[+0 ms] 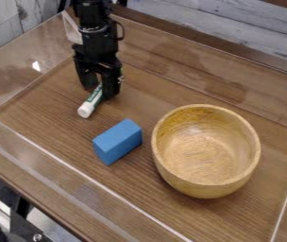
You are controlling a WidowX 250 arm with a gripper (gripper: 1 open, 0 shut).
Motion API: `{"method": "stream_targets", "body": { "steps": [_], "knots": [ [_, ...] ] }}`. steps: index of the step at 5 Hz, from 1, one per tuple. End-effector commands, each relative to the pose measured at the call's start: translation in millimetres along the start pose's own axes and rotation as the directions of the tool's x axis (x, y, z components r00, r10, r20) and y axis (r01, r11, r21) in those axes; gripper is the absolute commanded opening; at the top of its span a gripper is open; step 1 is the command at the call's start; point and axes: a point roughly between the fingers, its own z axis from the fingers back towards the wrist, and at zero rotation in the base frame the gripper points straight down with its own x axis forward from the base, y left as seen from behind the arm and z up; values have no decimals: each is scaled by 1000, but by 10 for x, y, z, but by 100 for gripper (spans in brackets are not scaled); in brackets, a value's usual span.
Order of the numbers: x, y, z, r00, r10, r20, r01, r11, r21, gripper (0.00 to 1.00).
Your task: Put the green marker in the brown bowl
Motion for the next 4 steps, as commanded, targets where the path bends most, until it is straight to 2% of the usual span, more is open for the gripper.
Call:
{"method": "stream_targets", "body": {
  "steps": [1,4],
  "knots": [
    [-39,33,11,1000,2,0,-2,1000,-8,100],
    [-70,19,15,1000,-17,-7,17,999,-28,100]
  ]
}}
